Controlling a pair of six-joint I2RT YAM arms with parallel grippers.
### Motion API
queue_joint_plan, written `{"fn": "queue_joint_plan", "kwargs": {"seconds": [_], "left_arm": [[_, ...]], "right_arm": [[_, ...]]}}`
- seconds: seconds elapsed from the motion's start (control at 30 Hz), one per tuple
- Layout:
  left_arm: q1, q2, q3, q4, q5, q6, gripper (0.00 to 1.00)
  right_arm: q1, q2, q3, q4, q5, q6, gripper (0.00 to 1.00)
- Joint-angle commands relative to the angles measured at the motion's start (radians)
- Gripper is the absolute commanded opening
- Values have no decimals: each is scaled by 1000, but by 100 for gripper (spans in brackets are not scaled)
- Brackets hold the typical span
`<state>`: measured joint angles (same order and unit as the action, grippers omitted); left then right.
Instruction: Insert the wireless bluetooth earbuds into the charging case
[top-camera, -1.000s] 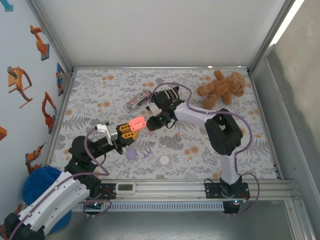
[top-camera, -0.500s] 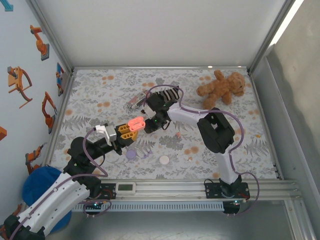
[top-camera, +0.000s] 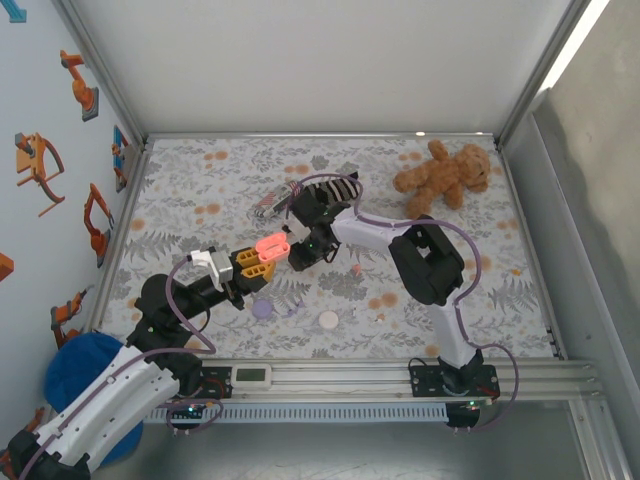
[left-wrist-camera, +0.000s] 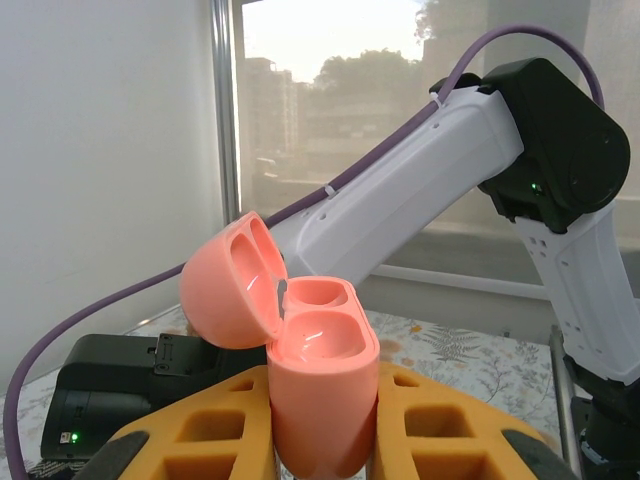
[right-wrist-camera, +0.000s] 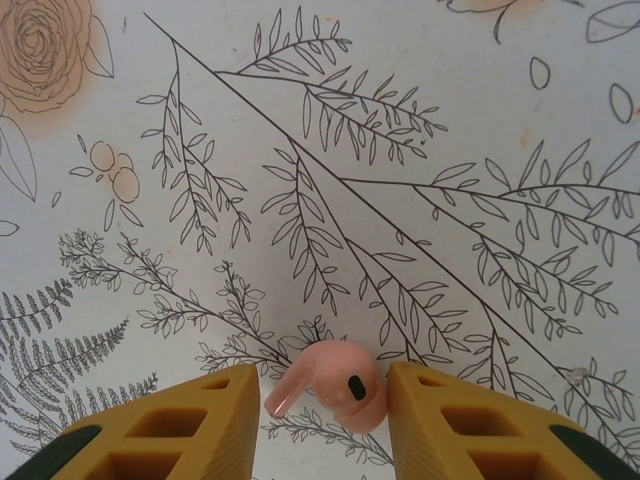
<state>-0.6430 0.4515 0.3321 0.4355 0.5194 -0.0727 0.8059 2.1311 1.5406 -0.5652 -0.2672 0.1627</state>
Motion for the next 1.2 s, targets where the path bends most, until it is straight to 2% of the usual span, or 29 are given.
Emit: {"fn": "queue_joint_plan", "kwargs": {"seconds": [0.0, 0.33, 0.43, 0.63, 1.17], "left_arm": [[-6, -12, -10, 11, 1, 5, 0], [-6, -16, -10, 10, 1, 2, 0], [-6, -16, -11, 7, 1, 2, 0], [-7, -17, -10, 3, -1, 2, 0], [-6, -20, -10, -15, -4, 2, 0]], "right_arm": [[9, 24, 33, -19, 20, -12, 34], [8, 41, 38, -9, 25, -11, 33], [9, 41, 37, -7, 26, -11, 27], [9, 45, 34, -5, 25, -13, 23], [8, -33, -20, 46, 19, -30, 21]]}}
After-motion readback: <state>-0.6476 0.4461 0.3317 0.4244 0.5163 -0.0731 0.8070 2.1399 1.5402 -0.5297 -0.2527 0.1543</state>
